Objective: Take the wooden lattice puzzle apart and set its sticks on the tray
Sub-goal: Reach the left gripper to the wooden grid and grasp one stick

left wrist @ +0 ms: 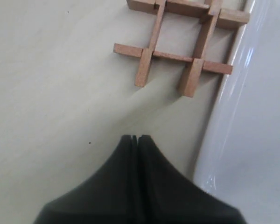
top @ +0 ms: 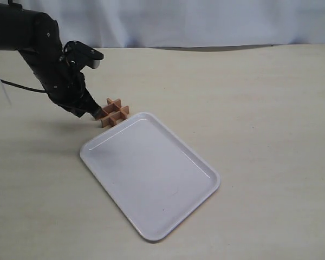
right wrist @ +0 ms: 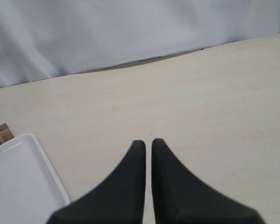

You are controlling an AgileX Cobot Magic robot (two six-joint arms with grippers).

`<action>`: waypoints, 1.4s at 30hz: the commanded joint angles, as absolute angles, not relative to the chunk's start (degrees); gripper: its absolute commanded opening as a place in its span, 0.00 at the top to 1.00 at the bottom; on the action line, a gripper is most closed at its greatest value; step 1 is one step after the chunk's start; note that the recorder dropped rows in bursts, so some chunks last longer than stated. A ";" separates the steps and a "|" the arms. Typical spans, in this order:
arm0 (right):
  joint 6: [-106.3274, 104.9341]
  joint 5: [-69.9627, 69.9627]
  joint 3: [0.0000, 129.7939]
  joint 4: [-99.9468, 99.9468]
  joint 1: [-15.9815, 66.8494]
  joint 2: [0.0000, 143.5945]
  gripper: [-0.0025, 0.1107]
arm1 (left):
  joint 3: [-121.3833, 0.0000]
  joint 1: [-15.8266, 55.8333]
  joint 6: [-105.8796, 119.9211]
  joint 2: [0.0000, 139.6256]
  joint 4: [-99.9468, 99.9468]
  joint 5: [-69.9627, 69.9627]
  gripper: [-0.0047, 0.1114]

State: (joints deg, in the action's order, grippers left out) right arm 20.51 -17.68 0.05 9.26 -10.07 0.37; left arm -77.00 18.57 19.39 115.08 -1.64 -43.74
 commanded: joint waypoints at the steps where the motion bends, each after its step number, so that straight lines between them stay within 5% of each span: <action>1: 20.61 -16.97 0.00 9.51 -10.51 0.00 0.94 | -77.42 18.63 19.03 115.13 -2.25 -43.60 0.96; 4: 20.61 -16.97 0.00 9.51 -10.51 0.00 0.94 | -77.42 18.63 19.03 115.13 -2.25 -44.54 0.93; 13: 20.61 -16.97 0.00 9.51 -10.51 0.00 0.94 | -77.42 18.63 18.79 115.13 -1.74 -44.79 0.64; 42: 20.61 -16.97 0.00 9.51 -10.51 0.00 0.94 | -77.42 18.70 24.12 122.17 -2.77 -30.28 0.64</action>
State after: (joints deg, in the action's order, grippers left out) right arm 20.51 -17.68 0.05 9.26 -10.07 0.37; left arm -77.00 18.57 24.06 121.88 -1.83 -31.96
